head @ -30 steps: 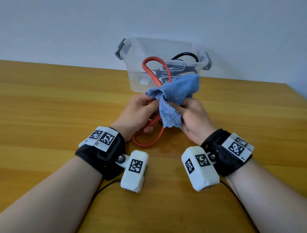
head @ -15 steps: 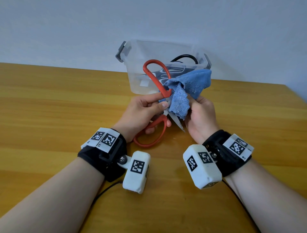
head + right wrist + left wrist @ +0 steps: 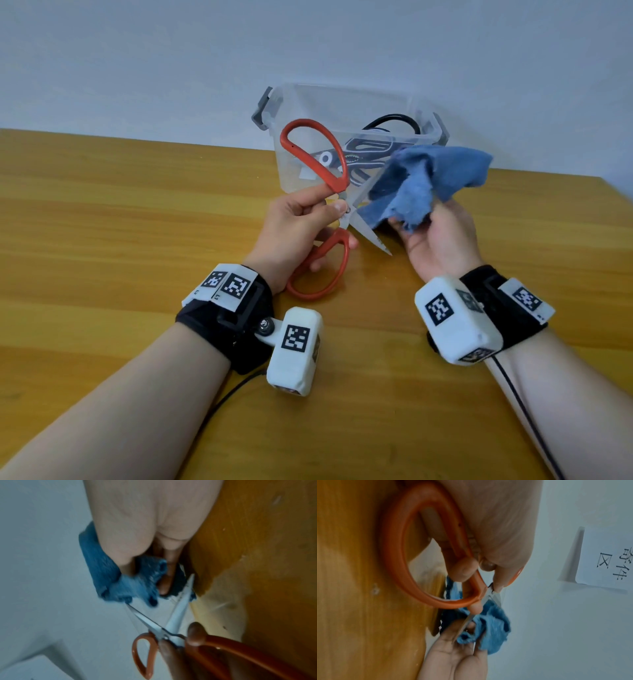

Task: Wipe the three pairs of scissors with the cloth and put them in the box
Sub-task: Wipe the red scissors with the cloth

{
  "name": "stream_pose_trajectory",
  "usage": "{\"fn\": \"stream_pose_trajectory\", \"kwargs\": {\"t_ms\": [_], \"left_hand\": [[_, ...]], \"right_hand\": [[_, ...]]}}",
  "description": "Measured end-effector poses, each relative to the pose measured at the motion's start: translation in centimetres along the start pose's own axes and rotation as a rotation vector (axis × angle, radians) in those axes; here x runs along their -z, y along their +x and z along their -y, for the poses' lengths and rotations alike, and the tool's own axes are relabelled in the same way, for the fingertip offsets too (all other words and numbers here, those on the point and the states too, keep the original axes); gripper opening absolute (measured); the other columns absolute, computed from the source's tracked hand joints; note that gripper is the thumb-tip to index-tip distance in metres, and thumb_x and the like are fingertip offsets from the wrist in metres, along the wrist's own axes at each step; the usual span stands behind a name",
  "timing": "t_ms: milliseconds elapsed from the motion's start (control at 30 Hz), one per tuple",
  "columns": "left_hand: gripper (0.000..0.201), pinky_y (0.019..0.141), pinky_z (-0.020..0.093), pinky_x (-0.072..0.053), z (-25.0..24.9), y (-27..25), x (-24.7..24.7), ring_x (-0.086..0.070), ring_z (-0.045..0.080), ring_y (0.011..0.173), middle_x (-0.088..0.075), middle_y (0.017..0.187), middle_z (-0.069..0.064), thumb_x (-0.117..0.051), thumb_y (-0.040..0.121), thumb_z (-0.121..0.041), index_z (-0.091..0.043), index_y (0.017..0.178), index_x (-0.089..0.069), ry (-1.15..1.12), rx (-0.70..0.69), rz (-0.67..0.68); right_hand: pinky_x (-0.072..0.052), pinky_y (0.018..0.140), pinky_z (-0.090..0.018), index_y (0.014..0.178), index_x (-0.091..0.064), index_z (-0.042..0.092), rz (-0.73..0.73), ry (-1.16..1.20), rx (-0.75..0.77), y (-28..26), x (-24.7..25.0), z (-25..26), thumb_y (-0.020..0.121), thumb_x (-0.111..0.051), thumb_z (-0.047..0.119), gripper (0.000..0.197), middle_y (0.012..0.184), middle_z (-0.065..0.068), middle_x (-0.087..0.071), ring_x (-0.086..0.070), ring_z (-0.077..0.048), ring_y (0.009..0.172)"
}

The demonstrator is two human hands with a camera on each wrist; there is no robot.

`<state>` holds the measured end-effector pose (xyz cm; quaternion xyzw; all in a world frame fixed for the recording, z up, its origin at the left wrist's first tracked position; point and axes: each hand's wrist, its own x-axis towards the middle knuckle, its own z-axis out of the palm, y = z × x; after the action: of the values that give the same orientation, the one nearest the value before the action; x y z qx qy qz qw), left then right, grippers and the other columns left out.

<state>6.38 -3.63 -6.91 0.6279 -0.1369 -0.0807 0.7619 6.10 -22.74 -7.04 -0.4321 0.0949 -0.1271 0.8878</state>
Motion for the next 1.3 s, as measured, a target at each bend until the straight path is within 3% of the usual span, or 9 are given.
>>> {"fn": "stream_pose_trajectory", "kwargs": {"t_ms": [100,167,300,567,833,933,1033,1133,1300], "left_hand": [[0.033,0.032,0.019,-0.029,-0.1,0.1,0.0,-0.072,0.03,0.06,-0.046,0.092,0.047,-0.06,0.1,-0.004,-0.014,0.13,-0.068,-0.053,-0.048,0.009],[0.034,0.031,0.018,-0.03,-0.1,-0.2,-0.1,-0.067,0.022,0.049,-0.044,0.087,0.054,-0.057,0.102,-0.003,-0.008,0.134,-0.064,-0.037,-0.079,0.075],[0.032,0.031,0.018,-0.033,0.0,-0.5,-0.4,-0.054,0.01,0.037,-0.066,0.071,0.029,-0.053,0.105,-0.006,-0.007,0.135,-0.063,0.084,-0.07,0.181],[0.03,0.034,0.018,-0.032,-0.2,-0.7,-0.8,-0.061,0.013,0.043,-0.071,0.072,0.02,-0.049,0.107,-0.011,-0.009,0.134,-0.061,0.11,-0.02,0.226],[0.034,0.035,0.019,-0.031,0.0,-0.4,-0.8,-0.064,0.032,0.057,-0.069,0.072,0.025,-0.053,0.105,-0.01,-0.016,0.138,-0.062,0.1,-0.018,0.2],[0.036,0.033,0.018,-0.031,0.1,-0.3,-0.7,-0.069,0.022,0.054,-0.06,0.078,0.044,-0.053,0.105,-0.007,-0.013,0.14,-0.06,0.098,-0.034,0.194],[0.037,0.032,0.018,-0.031,0.1,-0.2,-0.7,-0.071,0.018,0.054,-0.052,0.079,0.052,-0.053,0.105,-0.005,-0.012,0.141,-0.059,0.099,-0.041,0.201],[0.036,0.032,0.019,-0.031,0.3,-0.2,-0.6,-0.072,0.021,0.056,-0.047,0.074,0.05,-0.054,0.104,-0.004,-0.012,0.139,-0.061,0.1,-0.038,0.196],[0.036,0.033,0.018,-0.029,0.1,-0.3,-0.2,-0.073,0.03,0.063,-0.029,0.071,0.039,-0.057,0.102,-0.003,-0.013,0.136,-0.064,0.039,-0.017,0.128]], "right_hand": [[-0.06,0.071,-0.032,0.099,-0.07,0.003,0.255,-0.16,-0.076,-1.2,-0.6,-0.6,0.092,-0.062,0.01,0.012,0.094,-0.012,-0.076,-0.073,-0.024,0.083],[-0.058,0.069,-0.035,0.098,-0.072,0.002,0.455,-0.32,-0.02,-1.7,-0.8,-0.9,0.083,-0.07,0.015,0.019,0.09,-0.017,-0.073,-0.069,-0.028,0.073],[-0.053,0.056,-0.031,0.092,-0.068,0.001,0.595,-0.414,0.104,-2.1,-0.8,-1.2,0.081,-0.071,0.006,0.012,0.076,-0.022,-0.063,-0.06,-0.023,0.053],[-0.051,0.043,-0.034,0.102,-0.068,-0.003,0.366,-0.314,0.046,-2.0,-1.0,-1.3,0.087,-0.07,0.012,0.021,0.093,-0.03,-0.065,-0.058,-0.036,0.058],[-0.052,0.045,-0.039,0.113,-0.061,-0.015,0.191,-0.26,0.072,-1.8,-1.0,-1.4,0.093,-0.069,0.012,0.034,0.104,-0.046,-0.06,-0.061,-0.041,0.061],[-0.055,0.054,-0.044,0.117,-0.062,-0.012,0.147,-0.247,0.084,-1.4,-0.7,-1.7,0.091,-0.074,0.018,0.041,0.108,-0.044,-0.062,-0.064,-0.044,0.07],[-0.056,0.071,-0.054,0.12,-0.064,-0.008,0.107,-0.224,0.089,-1.1,-0.6,-1.7,0.087,-0.077,0.021,0.046,0.116,-0.039,-0.064,-0.067,-0.052,0.089],[-0.056,0.085,-0.062,0.123,-0.064,-0.006,0.033,-0.185,0.059,-0.9,-0.6,-1.3,0.09,-0.074,0.018,0.041,0.119,-0.031,-0.067,-0.067,-0.05,0.107],[-0.057,0.094,-0.051,0.132,-0.06,0.0,-0.001,-0.005,0.003,-0.4,-0.4,-0.4,0.087,-0.072,0.026,0.053,0.123,-0.02,-0.07,-0.07,-0.035,0.112]]}}
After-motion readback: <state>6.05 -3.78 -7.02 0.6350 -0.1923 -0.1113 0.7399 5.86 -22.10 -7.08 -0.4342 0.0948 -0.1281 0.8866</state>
